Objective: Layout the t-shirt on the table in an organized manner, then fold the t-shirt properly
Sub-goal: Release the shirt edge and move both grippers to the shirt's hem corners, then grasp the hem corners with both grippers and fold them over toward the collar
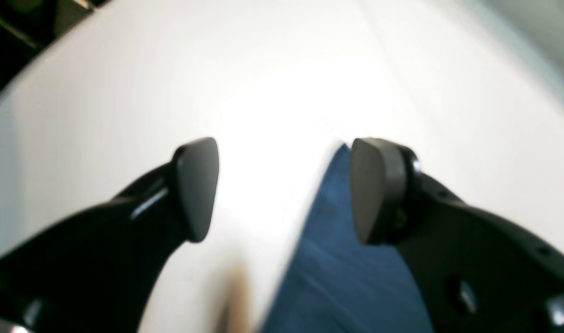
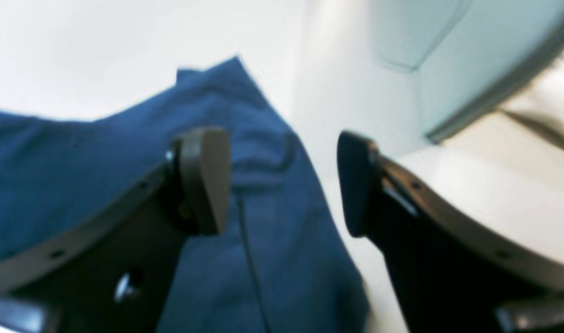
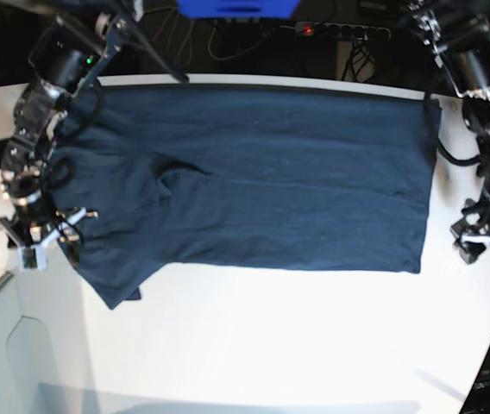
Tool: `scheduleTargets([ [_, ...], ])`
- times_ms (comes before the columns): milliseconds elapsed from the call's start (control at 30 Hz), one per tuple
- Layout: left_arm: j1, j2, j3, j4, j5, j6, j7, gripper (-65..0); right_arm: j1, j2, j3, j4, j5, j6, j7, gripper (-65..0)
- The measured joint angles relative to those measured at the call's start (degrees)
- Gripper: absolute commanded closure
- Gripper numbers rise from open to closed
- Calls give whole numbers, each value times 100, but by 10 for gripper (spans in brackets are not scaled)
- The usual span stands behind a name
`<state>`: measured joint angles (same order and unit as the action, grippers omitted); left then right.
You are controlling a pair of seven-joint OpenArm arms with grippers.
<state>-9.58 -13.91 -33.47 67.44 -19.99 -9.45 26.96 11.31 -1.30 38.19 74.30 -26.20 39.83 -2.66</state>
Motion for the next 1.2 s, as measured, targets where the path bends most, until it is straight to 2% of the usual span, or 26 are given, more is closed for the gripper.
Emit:
scheduleTargets([
  [67,-485,-70,289,-693,356,9,42,-429,345,37,26,-466,-83,0,-87,-369],
  [133,-999,-111,662,-1427,555,-37,-177,-429,597,131,2,-846,-48,-2,-48,-369],
  [167,-1233,-125,835,-1784,619,-87,-466,-429,706,192,-9,-1049,-44,-2,-15,-369],
  [267,-1668,-181,1388,-2680,791,-2,-1403,-429,940,387,-28,-1596,-59,-286,-35,-369],
  [367,-1958,-177,1878,-3613,984,-22,-1998,-429,1093,522,-9,-2028,-59,-407,-48,-369],
  [600,-2330,-168,2052,-5117,992,-2,-3027,-429,1147,647,-24,-2343,-63,-411,-37,-369],
  [733,-2371,-142,2068,-5455,994,-2,-3200,-426,1152,667,-24,-2341,-59,-411,-17,-369],
  [833,-2361,-149,2376,-5501,997,2,-3235,-418,1132,667,-24,-2343,-59,-411,-17,-369],
  [900,-2323,-146,2616,-5501,973,0,-3311,-366,1121,667,-24,-2341,-59,-411,-17,-369],
  [1000,-2232,-96,2699,-5493,960,7,-3508,-224,1119,667,-24,-2343,-59,-411,-17,-369],
  [1133,-2234,-98,2699,-5493,949,7,-3475,-23,1123,667,-24,-2341,-61,-411,-20,-369],
  [1200,-2236,-103,2699,-5490,935,2,-3475,0,1137,667,-24,-2343,-59,-411,-17,-369],
])
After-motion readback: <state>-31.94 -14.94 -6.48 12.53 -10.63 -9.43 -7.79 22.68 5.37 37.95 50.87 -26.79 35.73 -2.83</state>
